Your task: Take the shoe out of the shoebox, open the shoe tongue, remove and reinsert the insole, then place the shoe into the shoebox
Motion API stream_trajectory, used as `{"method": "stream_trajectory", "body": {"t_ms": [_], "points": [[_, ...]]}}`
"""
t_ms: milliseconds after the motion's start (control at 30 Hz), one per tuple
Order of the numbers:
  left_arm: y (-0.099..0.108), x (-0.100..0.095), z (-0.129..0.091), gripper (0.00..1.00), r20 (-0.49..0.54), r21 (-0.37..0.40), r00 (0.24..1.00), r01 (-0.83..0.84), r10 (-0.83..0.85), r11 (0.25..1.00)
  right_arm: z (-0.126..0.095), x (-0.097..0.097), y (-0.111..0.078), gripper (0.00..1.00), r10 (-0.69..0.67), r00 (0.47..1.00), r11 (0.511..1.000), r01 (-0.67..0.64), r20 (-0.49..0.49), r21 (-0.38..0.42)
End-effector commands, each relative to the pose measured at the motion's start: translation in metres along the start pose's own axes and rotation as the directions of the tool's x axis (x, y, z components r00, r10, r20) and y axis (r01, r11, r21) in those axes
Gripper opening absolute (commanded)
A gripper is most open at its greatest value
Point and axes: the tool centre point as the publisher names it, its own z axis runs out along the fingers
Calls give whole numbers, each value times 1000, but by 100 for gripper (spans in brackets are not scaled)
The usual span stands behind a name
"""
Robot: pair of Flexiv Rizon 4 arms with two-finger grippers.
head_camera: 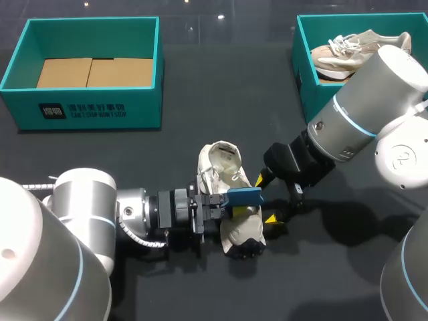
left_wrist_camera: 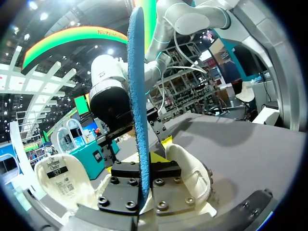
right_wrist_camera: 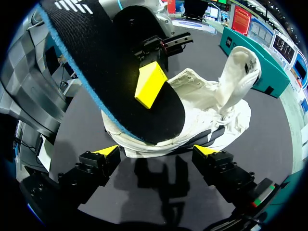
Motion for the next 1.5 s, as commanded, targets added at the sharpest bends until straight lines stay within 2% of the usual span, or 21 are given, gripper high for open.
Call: {"method": "stream_trajectory", "body": {"t_ms": [33, 233, 667, 1000, 1400, 1500], "points": [[5, -1, 4, 0, 21, -20, 1000, -4, 4, 1000, 2, 0, 0, 100, 0, 1000, 1000, 0, 2, 0], [17, -8, 3, 0, 41, -60, 999, -10, 13, 998, 2, 0, 0, 100, 0, 1000, 1000, 0, 2, 0], [40, -9, 3, 0, 28, -146, 999, -21, 25, 989, 2, 0, 0, 100, 0, 1000, 1000, 0, 2, 0], [44, -8, 2, 0, 41, -148, 999, 1, 5, 989, 2, 0, 0, 100, 0, 1000, 1000, 0, 2, 0], [38, -10, 1, 0, 47, -117, 999, 31, -25, 993, 2, 0, 0, 100, 0, 1000, 1000, 0, 2, 0], [36, -10, 1, 5, 44, -110, 999, 32, -27, 993, 2, 0, 0, 100, 0, 1000, 1000, 0, 2, 0]]}}
